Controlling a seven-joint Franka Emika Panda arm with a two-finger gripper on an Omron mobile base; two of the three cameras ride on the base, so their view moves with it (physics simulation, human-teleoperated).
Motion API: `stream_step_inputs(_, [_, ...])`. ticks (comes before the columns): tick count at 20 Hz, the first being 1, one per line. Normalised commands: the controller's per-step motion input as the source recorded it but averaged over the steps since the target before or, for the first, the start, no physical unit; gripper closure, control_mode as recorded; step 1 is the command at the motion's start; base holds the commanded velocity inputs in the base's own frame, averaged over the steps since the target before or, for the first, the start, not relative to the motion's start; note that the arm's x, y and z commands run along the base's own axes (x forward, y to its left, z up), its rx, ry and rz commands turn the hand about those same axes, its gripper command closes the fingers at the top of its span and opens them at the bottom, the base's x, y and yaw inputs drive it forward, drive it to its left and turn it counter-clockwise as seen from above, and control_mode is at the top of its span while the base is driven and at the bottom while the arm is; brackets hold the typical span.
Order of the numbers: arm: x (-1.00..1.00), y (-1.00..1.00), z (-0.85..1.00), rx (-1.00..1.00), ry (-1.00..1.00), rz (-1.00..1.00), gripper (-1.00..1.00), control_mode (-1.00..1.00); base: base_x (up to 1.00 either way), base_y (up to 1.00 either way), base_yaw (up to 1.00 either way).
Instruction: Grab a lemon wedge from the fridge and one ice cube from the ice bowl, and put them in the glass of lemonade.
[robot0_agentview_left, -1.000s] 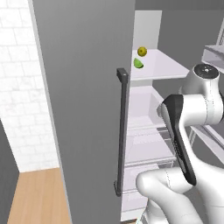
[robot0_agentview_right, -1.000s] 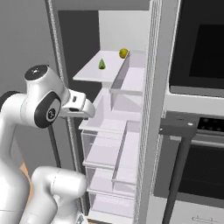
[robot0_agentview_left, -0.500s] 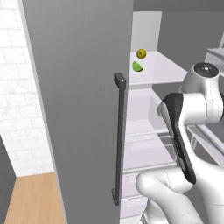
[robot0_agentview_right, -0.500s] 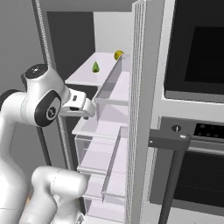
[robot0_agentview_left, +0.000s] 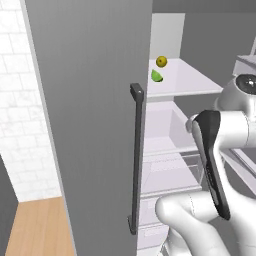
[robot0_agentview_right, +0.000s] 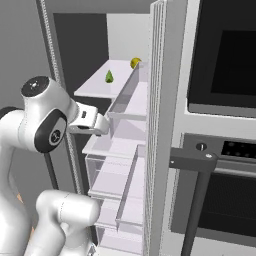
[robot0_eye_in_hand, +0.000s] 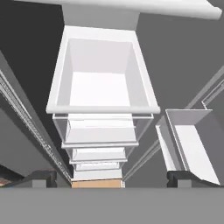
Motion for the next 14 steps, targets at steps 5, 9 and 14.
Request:
stream_step_inputs(5, [-0.54,0.0,0.76,0.0,-0.44,0.0,-1.0,-1.0,0.0,0.0,0.0])
stream_step_inputs(9, [-0.31,0.13,0.99,-0.01,-0.31,0.0,-1.0,-1.0,0.0,0.0,0.0])
stream_step_inputs(14, [0.07,0.36,0.83,-0.07,-0.01,0.11,-1.0,-1.0,0.0,0.0,0.0])
